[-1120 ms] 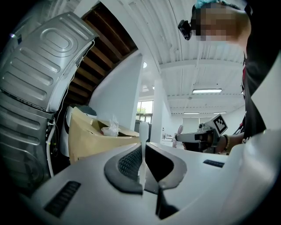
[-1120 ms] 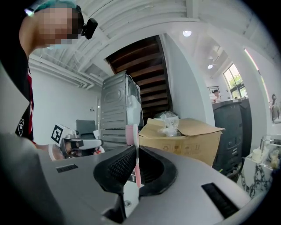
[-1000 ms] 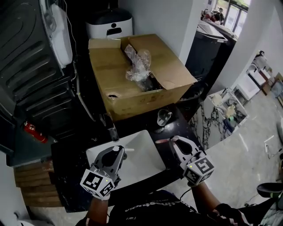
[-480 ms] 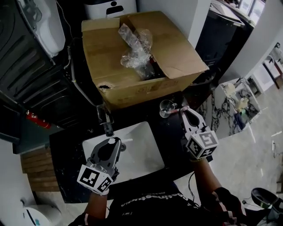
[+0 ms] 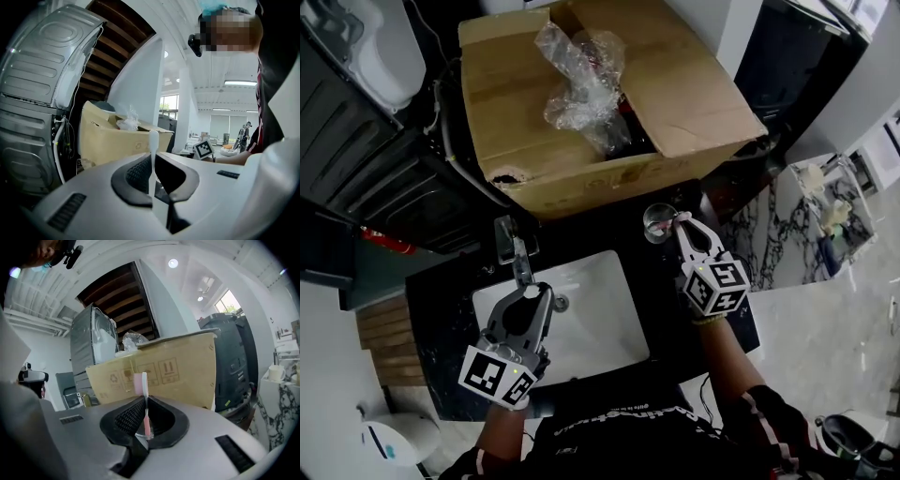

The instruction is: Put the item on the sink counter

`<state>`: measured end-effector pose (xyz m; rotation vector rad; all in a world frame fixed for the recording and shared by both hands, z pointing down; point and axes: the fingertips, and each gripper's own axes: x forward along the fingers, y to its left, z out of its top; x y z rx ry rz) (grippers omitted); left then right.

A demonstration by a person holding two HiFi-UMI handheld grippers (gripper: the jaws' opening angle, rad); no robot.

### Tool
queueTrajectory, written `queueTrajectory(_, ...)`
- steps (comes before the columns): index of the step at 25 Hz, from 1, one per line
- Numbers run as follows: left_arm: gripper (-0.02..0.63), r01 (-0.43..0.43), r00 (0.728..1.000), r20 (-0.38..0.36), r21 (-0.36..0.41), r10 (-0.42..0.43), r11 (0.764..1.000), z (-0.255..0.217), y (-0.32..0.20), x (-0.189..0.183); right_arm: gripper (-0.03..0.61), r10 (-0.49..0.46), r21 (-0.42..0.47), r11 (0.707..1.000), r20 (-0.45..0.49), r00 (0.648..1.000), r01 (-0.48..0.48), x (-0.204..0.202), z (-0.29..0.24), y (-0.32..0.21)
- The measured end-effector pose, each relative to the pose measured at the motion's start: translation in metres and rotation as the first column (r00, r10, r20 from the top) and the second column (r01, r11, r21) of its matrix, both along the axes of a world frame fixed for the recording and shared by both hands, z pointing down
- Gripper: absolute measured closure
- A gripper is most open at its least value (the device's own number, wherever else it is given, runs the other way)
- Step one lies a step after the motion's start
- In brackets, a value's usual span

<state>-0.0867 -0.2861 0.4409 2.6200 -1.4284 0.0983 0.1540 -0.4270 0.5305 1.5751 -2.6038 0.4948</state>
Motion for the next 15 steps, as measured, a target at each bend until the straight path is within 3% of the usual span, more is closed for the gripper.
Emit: queueTrajectory(15,0.583,0.033,0.999,0.021,-0.028,-0.032,0.999,0.011,0.005,-0.004,0.526,0.051,-0.075,0.996,0.106,0.993,-0.044,0.031,0.032,-0.016)
